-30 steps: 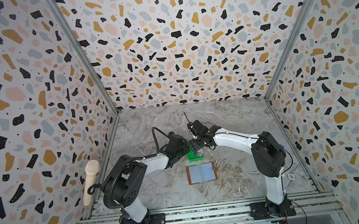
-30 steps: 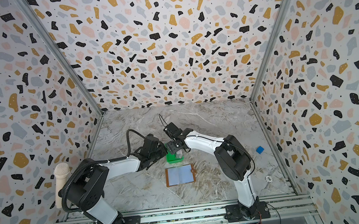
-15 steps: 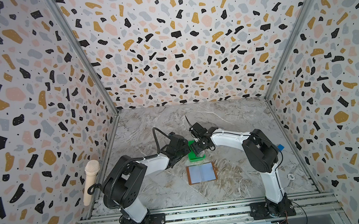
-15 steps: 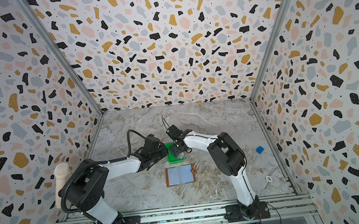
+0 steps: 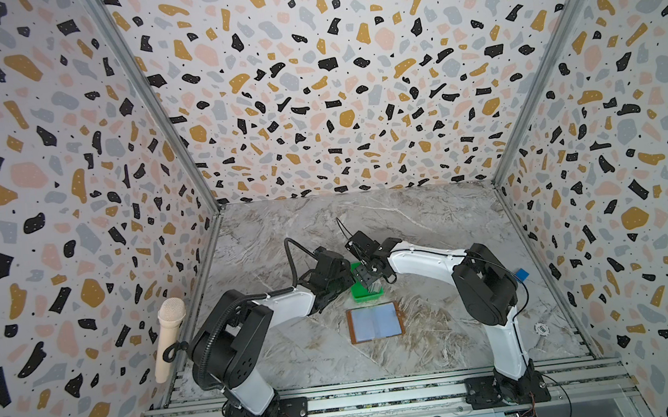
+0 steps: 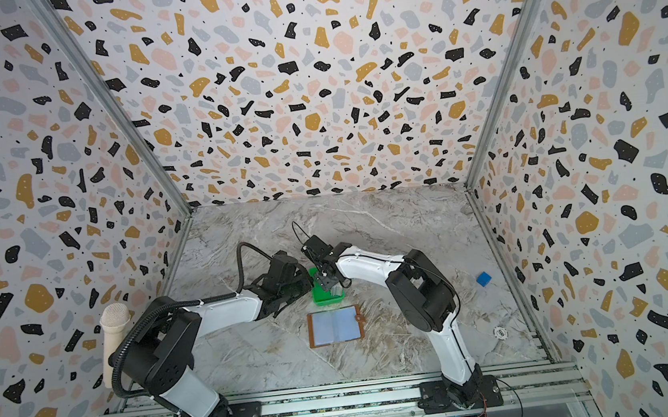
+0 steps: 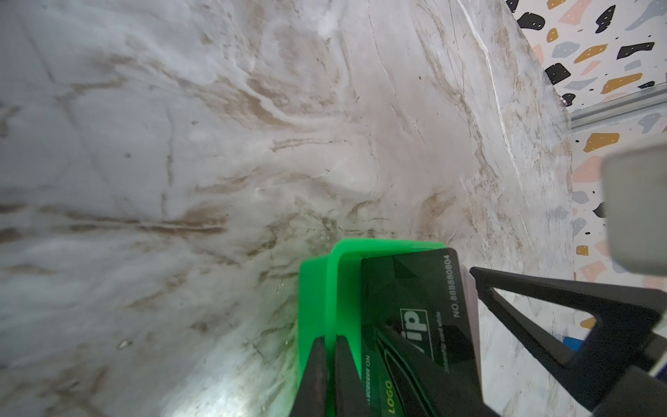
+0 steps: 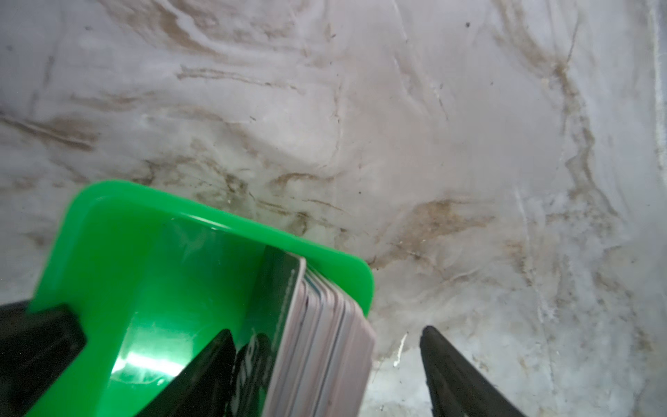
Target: Put the credit cards into the card holder
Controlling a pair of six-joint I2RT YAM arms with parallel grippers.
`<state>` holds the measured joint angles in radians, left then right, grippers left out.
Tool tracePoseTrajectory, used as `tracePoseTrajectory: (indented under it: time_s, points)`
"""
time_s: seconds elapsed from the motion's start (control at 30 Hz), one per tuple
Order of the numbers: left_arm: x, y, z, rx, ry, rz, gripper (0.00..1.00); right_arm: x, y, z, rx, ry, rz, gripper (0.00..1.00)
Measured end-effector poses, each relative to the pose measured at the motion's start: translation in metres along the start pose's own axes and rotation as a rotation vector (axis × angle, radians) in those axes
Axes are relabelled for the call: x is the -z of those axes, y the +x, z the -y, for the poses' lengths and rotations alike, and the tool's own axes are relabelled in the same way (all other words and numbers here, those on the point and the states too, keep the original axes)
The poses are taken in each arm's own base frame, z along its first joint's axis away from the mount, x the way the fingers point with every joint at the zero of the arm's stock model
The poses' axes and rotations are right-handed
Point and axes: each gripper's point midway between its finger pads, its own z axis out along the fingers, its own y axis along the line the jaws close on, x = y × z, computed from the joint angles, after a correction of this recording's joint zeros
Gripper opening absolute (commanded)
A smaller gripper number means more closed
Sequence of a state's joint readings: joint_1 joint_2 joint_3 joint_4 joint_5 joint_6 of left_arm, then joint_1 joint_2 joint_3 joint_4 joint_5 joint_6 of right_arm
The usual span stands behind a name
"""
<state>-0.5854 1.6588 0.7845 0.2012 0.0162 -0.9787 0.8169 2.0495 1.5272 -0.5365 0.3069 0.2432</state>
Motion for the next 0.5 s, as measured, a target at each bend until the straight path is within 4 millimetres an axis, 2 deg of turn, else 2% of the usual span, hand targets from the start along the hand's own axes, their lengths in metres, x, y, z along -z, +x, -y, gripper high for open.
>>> tracePoseTrajectory:
  time_s: [0.07, 0.17, 0.33, 0.4, 0.5]
  points:
    - [0.0000, 0.0002, -0.0002, 0.002, -0.001, -0.001, 0.00, 0.0053, -0.0028, 0.0017, 0.004, 0.011, 0.009, 0.80]
    - [0.0000, 0.0002, -0.0002, 0.002, -0.001, -0.001, 0.00, 0.0104, -0.0077, 0.0022, 0.006, 0.017, 0.023, 0.72]
    - [-0.0001, 0.0001, -0.0001, 0.003, 0.000, -0.001, 0.00, 0.0113, -0.0083, -0.0002, 0.010, 0.011, 0.025, 0.66]
    - [-0.0001, 0.0002, 0.0000, 0.003, 0.000, -0.001, 0.00, 0.0115, -0.0083, -0.0011, 0.012, 0.009, 0.026, 0.60]
    - [-0.0005, 0.0003, 0.0001, 0.003, 0.001, -0.001, 0.00, 0.0119, -0.0082, -0.0031, 0.014, 0.006, 0.027, 0.58]
